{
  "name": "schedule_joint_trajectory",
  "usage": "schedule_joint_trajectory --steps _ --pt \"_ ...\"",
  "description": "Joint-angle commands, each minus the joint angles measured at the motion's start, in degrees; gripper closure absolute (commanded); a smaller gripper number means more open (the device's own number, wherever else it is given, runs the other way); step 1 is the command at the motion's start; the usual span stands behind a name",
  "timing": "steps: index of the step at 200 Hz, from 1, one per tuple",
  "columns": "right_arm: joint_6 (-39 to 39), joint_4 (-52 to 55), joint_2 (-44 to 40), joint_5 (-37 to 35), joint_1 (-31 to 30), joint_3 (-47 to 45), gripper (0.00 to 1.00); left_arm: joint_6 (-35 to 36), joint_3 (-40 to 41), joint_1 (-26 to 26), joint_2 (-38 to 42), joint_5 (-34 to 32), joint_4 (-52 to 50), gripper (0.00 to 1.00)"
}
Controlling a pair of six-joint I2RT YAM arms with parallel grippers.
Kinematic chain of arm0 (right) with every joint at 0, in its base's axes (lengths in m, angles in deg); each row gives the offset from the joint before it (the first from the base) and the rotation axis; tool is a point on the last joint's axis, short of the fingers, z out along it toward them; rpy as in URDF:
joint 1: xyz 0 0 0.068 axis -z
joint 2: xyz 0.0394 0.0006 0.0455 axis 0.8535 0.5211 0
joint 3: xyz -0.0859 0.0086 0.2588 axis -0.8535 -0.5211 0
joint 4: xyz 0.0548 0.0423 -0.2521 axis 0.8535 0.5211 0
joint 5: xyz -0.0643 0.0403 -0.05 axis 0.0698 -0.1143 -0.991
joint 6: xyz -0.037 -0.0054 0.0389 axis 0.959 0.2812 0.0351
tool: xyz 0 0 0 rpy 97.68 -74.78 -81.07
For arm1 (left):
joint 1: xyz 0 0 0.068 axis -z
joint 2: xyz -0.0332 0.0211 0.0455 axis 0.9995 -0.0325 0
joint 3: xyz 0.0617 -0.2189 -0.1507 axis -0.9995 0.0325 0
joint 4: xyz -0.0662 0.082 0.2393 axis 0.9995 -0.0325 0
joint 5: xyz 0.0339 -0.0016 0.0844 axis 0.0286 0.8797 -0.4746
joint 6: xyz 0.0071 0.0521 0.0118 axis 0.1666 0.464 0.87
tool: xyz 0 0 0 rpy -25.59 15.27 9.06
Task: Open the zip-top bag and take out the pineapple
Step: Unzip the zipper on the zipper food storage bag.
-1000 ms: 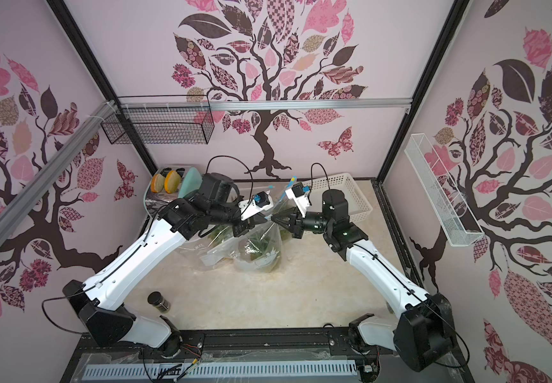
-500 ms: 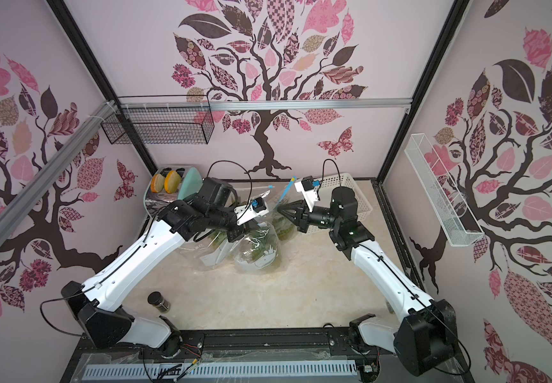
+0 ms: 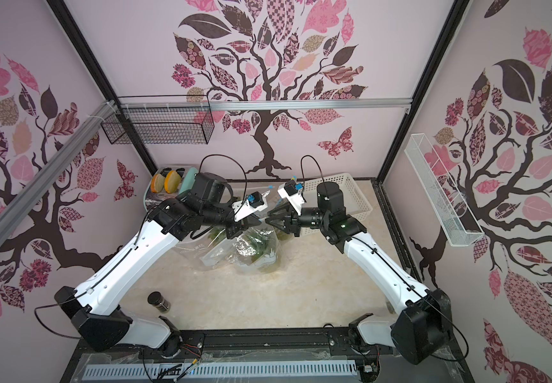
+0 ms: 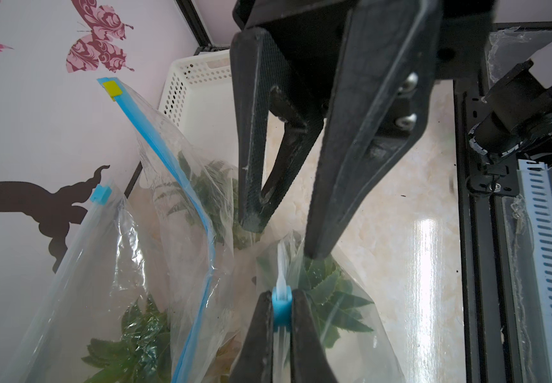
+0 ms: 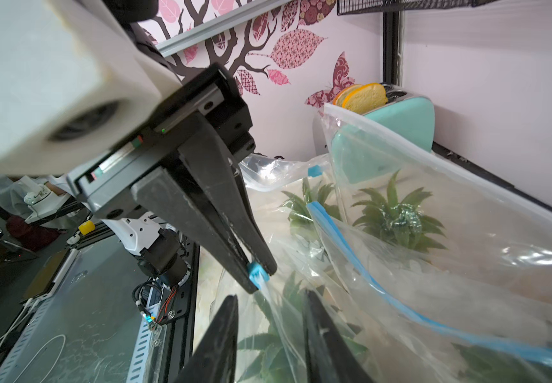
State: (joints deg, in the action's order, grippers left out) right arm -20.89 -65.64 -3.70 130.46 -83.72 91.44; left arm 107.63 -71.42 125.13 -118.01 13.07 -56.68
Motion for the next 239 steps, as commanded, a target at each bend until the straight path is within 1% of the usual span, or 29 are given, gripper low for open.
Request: schedule_joint_trajectory --steps 1,41,64,70,81,95,117,143,171,204,239 --pt "1.4 1.8 0.9 1.1 -0.9 2.3 0.65 -0.4 -1.1 -0.3 -0.1 1.5 0.4 1.00" --pt "-0.4 -0.7 1.8 1.8 -1.4 1.9 0.63 -0.4 -1.0 -0.3 -0.1 1.6 0.6 1.00" --pt "-1.7 -2.2 2.2 2.2 -1.4 1.8 0.67 -0.6 -0.7 -0.3 -0.1 1.9 0.8 1.00" --pt "-2.0 -2.5 2.3 2.2 -1.4 1.8 0.69 -0.6 -0.6 -0.2 -0.2 1.9 0.8 1.00" --pt "-2.5 -3.5 2.3 2.5 -1.4 1.5 0.81 -0.7 -0.4 -0.3 -0.1 1.9 0.9 1.00" --pt "-3.4 -4.8 2.3 2.6 -1.4 1.1 0.87 -0.7 0.0 -0.3 0.0 1.9 1.0 1.00" --pt "-4.1 -5.7 2.3 2.9 -1.4 0.8 1.00 -0.9 0.4 -0.3 0.3 1.7 1.3 1.00" --pt "-6.7 -10.1 1.2 2.4 -1.4 -1.3 1.00 -1.0 0.9 -0.3 0.6 1.3 1.4 1.00" --pt "-9.9 -14.7 -0.6 -1.5 -0.8 -3.8 1.00 -0.9 1.9 -0.3 1.1 -0.7 1.0 1.00" --pt "-16.7 -22.9 -2.9 -1.2 3.1 -7.7 1.00 -0.2 2.6 -0.6 1.7 -4.9 -1.4 1.00" --pt "-18.2 -23.1 -4.5 -1.6 6.2 -9.2 1.00 -0.7 4.4 -2.0 3.5 -5.9 -1.7 1.00"
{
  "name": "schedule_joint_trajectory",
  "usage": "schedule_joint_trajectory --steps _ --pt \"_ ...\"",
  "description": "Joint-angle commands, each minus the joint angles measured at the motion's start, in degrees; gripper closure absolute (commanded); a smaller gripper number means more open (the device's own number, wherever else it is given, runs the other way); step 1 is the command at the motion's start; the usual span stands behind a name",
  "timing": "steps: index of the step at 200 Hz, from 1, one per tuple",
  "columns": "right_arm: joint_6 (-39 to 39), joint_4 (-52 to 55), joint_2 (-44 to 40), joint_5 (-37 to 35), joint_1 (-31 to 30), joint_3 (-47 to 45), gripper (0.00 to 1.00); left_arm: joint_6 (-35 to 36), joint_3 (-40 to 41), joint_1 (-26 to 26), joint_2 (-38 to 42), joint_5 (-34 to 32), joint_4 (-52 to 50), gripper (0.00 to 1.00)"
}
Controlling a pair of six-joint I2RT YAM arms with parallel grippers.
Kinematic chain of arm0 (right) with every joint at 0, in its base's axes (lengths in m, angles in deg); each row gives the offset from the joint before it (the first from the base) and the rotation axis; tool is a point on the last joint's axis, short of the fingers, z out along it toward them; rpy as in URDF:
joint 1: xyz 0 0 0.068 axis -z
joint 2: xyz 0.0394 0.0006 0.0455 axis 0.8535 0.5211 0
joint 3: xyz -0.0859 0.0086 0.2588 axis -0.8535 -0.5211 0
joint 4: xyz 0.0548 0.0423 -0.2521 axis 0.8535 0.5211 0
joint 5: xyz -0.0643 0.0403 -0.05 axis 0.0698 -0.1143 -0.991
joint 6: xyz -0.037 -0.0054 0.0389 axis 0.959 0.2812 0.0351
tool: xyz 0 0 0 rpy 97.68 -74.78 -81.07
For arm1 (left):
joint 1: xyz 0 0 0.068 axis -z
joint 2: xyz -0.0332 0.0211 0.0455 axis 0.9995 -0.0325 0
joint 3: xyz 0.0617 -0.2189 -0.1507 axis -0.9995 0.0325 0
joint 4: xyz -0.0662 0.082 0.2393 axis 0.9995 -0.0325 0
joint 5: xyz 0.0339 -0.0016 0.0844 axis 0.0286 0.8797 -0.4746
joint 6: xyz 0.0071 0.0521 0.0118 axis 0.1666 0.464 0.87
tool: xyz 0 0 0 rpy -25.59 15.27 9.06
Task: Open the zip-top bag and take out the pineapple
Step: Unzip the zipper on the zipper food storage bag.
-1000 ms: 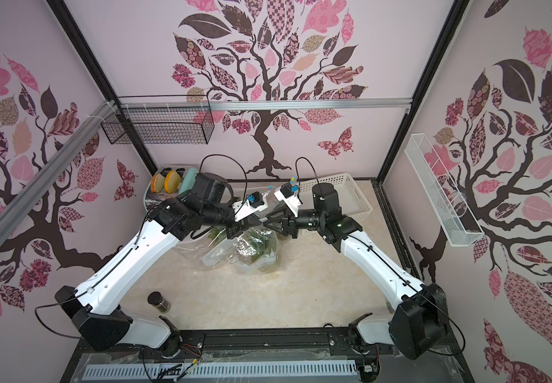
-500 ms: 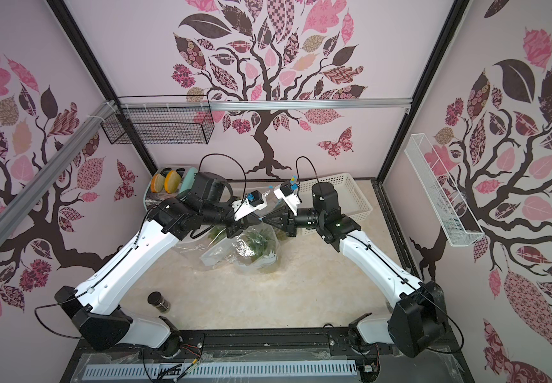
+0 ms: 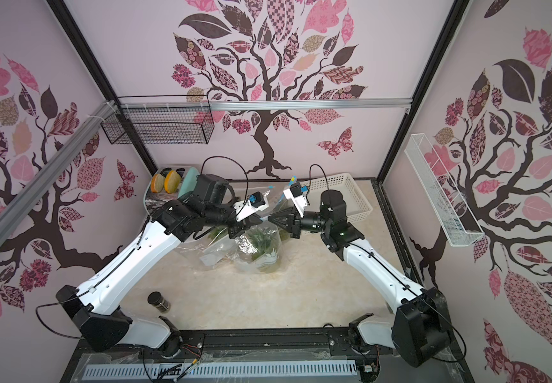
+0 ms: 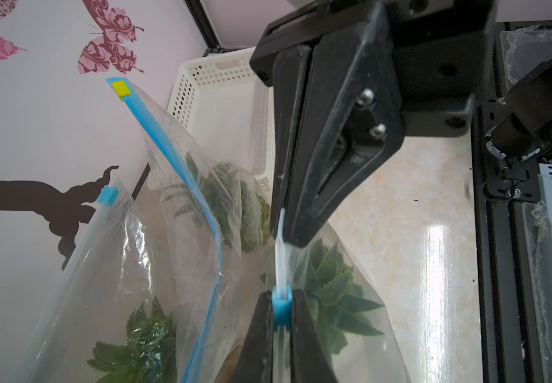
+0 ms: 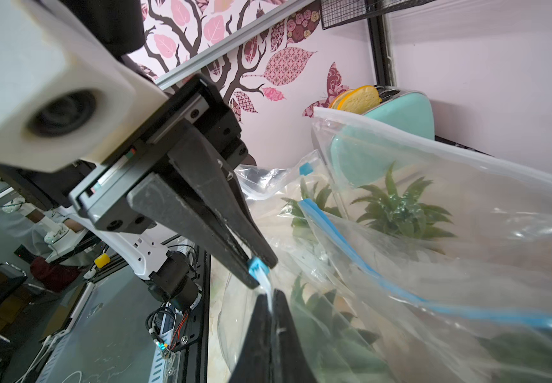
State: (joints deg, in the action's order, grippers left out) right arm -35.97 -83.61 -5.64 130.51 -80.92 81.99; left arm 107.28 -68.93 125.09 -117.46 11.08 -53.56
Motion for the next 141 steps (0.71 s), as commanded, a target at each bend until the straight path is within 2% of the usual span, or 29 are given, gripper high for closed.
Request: schedule_joint_trajectory --steps 1,32,57,80,141 --pt "-3.2 -5.1 -2.6 -1.7 3.5 0.2 1.00 -0.3 2.0 -2.1 3.0 -3.9 -4.8 1.00" --pt "-3.6 -4.7 -3.7 -2.2 5.7 -0.9 1.00 -1.3 3.9 -3.1 4.9 -5.6 -5.9 1.00" --pt "-4.4 -4.8 -4.9 -2.0 8.9 -1.7 1.00 -4.1 5.7 -3.2 7.3 -10.5 -9.4 1.00" --pt "-4.6 -4.5 -5.6 -1.9 11.1 -2.2 1.00 -9.7 7.3 -3.2 11.7 -16.0 -13.6 1.00" --pt "-5.0 -5.5 -2.9 -2.0 11.4 -2.2 1.00 -18.0 9.4 -3.2 23.1 -23.5 -21.7 1.00"
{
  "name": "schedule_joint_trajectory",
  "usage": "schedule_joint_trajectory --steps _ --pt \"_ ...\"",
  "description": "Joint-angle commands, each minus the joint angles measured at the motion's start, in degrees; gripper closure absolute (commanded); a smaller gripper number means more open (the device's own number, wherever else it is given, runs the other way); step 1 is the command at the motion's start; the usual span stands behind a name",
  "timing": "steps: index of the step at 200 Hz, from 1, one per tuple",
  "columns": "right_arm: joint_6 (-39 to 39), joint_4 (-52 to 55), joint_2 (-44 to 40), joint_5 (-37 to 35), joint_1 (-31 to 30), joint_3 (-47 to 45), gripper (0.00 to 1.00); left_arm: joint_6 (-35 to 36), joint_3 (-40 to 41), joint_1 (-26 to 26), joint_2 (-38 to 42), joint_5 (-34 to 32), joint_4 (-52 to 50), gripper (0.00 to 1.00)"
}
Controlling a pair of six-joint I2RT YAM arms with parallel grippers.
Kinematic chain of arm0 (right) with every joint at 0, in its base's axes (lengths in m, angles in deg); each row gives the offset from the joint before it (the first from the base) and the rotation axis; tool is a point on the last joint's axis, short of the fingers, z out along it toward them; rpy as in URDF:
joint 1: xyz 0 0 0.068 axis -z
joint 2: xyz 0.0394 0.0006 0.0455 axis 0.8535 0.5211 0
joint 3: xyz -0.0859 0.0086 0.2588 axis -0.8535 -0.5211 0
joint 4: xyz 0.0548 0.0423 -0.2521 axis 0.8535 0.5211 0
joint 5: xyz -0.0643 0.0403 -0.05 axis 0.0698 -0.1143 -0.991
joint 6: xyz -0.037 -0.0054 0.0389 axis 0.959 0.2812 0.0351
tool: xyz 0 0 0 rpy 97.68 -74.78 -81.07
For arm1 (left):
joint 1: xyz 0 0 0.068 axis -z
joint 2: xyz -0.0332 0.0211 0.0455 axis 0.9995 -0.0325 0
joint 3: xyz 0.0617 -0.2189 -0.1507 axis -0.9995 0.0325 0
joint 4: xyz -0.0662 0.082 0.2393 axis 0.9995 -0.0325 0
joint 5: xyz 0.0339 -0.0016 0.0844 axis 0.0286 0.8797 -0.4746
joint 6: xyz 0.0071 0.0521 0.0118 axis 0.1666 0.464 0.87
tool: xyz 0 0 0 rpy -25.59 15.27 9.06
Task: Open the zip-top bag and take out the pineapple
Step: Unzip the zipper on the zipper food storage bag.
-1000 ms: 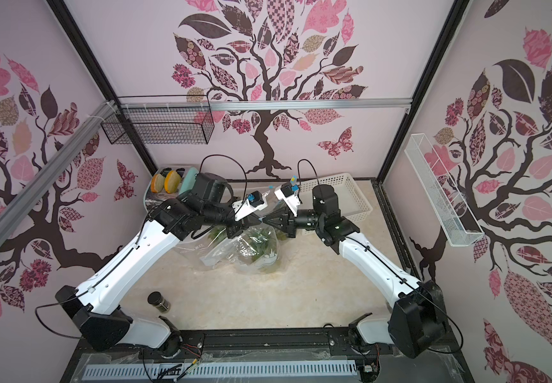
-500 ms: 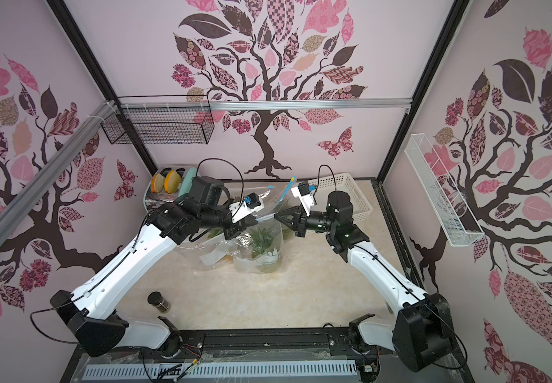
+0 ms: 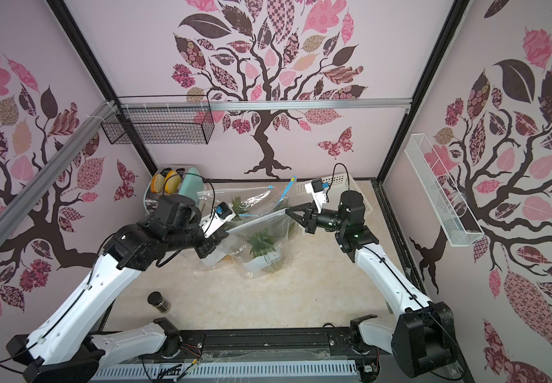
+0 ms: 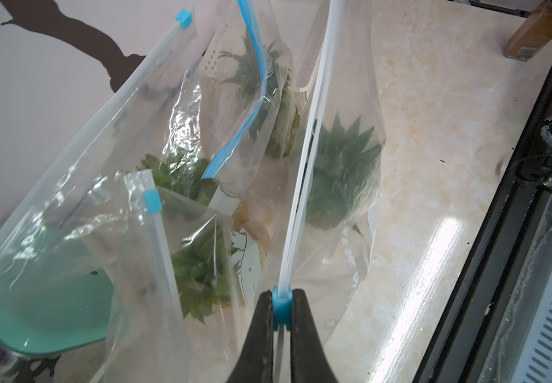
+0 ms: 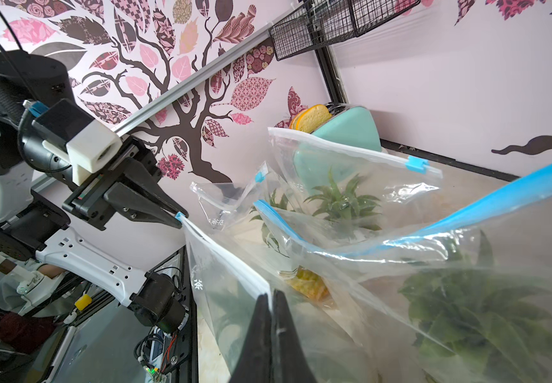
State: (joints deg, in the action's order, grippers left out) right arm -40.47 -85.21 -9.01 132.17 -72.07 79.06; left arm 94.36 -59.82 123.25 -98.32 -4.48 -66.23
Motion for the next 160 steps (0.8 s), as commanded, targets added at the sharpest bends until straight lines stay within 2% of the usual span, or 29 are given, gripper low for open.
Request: schedule_joint_trajectory --steps 1,41,83,126,132,151,160 --pt "-0.4 -3.9 0.5 -3.7 2.5 0.8 1.00 -5.3 0.3 -1.3 4.0 -8.0 -9.1 1.00" --pt "0.9 -2.2 1.7 -3.3 2.6 2.3 1.00 -8.9 3.5 -1.4 8.6 -9.5 -12.0 1.00" --pt "2.1 -0.5 2.4 -3.8 2.6 4.2 1.00 -11.5 5.0 -1.3 11.5 -8.0 -13.3 1.00" --pt "1.1 -0.7 3.6 -2.0 2.6 5.9 1.00 -15.0 7.3 -1.4 14.7 1.9 -9.2 1.00" --pt "1.0 -0.5 3.7 -1.9 2.6 6.0 1.00 -15.7 8.2 -1.3 15.1 3.8 -7.7 0.93" --pt "0.6 0.7 3.3 -0.9 2.6 6.1 0.76 -17.2 10.6 -1.4 16.4 5.9 -2.7 0.77" --pt "0.7 2.1 2.5 -1.0 2.6 6.2 0.67 -17.1 10.8 -1.3 16.5 6.0 -0.2 0.66"
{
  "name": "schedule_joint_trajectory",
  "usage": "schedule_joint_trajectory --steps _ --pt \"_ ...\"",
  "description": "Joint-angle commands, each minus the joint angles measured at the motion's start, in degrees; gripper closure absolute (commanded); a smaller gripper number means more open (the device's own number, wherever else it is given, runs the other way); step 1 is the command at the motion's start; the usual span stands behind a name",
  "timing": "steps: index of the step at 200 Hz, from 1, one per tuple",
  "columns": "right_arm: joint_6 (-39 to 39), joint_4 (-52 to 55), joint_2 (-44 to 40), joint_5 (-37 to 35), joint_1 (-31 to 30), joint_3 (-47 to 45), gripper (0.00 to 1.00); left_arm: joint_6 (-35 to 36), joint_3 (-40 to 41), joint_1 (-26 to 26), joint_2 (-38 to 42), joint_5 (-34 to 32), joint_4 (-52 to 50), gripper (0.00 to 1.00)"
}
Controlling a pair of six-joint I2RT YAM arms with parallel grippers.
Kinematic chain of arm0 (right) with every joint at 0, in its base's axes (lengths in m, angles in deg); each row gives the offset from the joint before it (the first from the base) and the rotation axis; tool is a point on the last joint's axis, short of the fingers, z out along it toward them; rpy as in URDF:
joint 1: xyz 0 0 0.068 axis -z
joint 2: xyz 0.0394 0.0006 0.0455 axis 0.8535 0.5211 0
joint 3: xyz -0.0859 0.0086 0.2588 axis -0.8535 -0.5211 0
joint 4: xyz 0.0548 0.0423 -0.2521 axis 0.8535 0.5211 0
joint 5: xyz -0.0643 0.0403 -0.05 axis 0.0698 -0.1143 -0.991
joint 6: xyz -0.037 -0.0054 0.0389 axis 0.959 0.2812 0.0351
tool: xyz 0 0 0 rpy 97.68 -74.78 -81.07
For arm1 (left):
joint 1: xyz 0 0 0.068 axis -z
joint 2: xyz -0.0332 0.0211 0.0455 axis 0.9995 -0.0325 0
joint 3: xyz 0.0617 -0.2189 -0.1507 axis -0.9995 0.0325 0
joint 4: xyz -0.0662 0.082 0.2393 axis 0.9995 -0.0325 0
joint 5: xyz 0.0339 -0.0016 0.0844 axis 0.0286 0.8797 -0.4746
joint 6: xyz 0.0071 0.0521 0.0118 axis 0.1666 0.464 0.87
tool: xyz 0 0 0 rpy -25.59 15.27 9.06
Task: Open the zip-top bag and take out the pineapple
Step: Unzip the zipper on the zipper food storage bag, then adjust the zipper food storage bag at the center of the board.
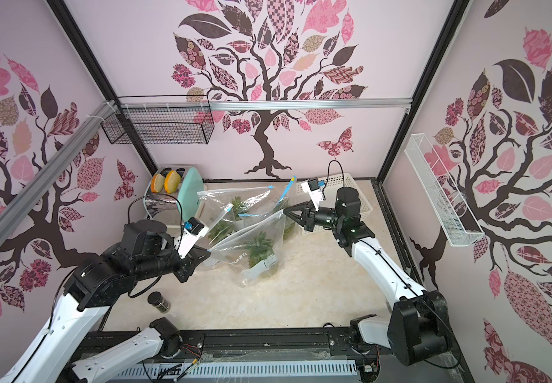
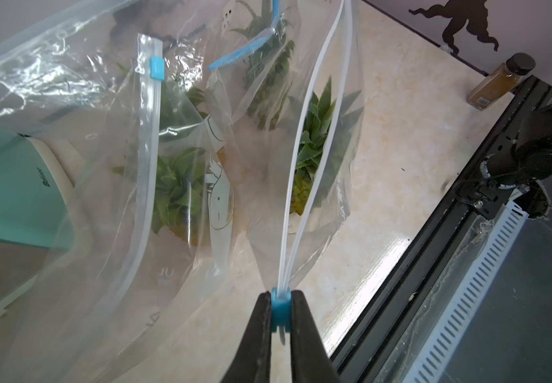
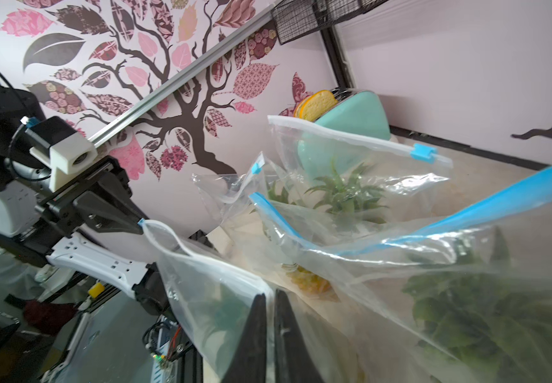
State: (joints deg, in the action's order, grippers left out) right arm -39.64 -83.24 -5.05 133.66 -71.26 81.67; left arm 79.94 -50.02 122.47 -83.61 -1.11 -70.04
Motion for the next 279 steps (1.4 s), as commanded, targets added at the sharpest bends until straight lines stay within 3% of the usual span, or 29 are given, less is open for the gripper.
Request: schedule_joint_trajectory --steps 1,26,61,76,103,135,152,203,279 --pt "-0.1 0.3 -1.6 -2.5 1.8 3.6 0.66 -2.7 0.9 -0.6 1.8 2.6 3.9 0.65" --pt "2.1 8.8 -5.3 -4.1 1.5 5.1 0.57 -1.2 -2.6 -0.6 0.2 -1.5 10.3 0.53" --pt "5.8 26.8 -10.3 -12.9 -4.0 8.9 0.58 3.3 -11.8 -0.8 -8.0 -6.1 14.5 0.53" --pt "6.1 33.2 -11.5 -18.9 -8.7 9.1 0.58 3.7 -15.0 -3.2 -12.9 -3.5 14.5 0.68" --pt "1.3 37.9 -12.4 -26.5 -12.6 6.0 0.58 0.0 -16.6 -11.5 -20.3 9.4 14.2 0.98" --pt "-2.9 39.8 -13.7 -31.7 -14.3 -0.3 0.62 -2.1 -8.5 -11.7 -21.4 16.7 16.7 1.00" --pt "-4.2 40.3 -13.5 -33.5 -15.8 -3.1 0.62 -5.3 -1.4 -9.9 -18.9 18.2 20.4 1.00" --pt "-8.9 35.8 -10.4 -34.3 -19.4 -7.5 0.61 -14.5 13.9 0.3 -14.2 13.3 28.6 1.00" --pt "-11.9 25.1 -0.9 -29.1 -19.5 -2.0 0.61 -26.8 20.9 9.7 -7.4 2.7 38.4 1.00"
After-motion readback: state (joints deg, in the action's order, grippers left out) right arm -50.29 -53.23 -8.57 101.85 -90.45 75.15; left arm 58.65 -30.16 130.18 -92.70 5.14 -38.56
